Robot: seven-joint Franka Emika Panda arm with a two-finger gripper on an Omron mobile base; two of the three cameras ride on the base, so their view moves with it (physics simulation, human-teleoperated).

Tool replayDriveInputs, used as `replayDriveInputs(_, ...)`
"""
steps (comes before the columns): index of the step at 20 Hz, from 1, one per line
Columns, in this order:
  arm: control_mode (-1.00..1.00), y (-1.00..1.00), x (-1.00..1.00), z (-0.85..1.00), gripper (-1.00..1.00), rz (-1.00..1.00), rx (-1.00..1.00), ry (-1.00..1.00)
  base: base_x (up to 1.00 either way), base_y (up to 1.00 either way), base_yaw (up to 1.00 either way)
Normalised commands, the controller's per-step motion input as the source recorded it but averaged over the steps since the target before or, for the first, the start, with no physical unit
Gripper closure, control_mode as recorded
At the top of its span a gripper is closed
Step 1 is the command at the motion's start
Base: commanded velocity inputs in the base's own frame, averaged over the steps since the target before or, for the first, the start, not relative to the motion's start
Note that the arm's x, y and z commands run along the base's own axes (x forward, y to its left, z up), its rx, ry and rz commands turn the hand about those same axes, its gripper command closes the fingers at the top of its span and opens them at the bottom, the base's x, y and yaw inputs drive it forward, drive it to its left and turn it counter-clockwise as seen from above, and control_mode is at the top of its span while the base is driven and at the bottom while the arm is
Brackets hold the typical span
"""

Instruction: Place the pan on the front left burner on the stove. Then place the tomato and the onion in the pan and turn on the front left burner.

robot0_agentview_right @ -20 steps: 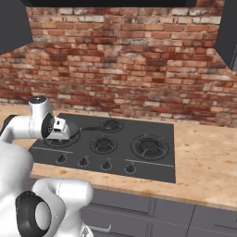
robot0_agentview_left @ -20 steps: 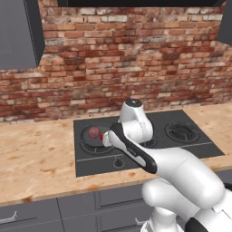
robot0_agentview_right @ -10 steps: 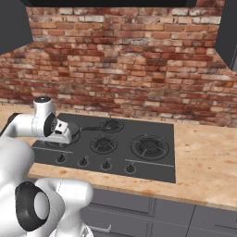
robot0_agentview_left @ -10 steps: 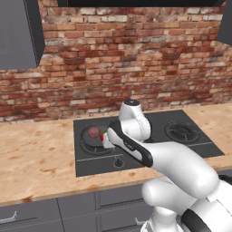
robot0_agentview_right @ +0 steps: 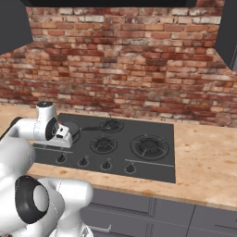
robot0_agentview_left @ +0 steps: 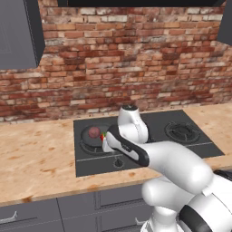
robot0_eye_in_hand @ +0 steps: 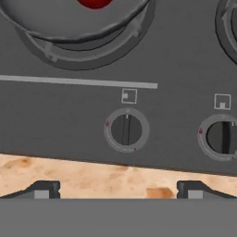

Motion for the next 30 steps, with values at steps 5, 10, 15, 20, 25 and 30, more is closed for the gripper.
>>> replayDriveInputs(5,-1.00,-0.02,0.00,-0.28,-1.00,0.00,0.00,0.00,0.00,0.00,0.00)
replayDriveInputs(10,-1.00,0.00,0.00,-0.28,-1.00,0.00,0.00,0.00,0.00,0.00,0.00)
replayDriveInputs(15,-1.00,0.00,0.00,-0.27,-1.00,0.00,0.00,0.00,0.00,0.00,0.00)
replayDriveInputs(20,-1.00,0.00,0.01,-0.29,-1.00,0.00,0.00,0.00,0.00,0.00,0.00)
replayDriveInputs(25,-1.00,0.00,0.15,-0.16,-1.00,0.00,0.00,0.00,0.00,0.00,0.00)
replayDriveInputs(30,-1.00,0.01,0.27,-0.09,-1.00,0.00,0.00,0.00,0.00,0.00,0.00)
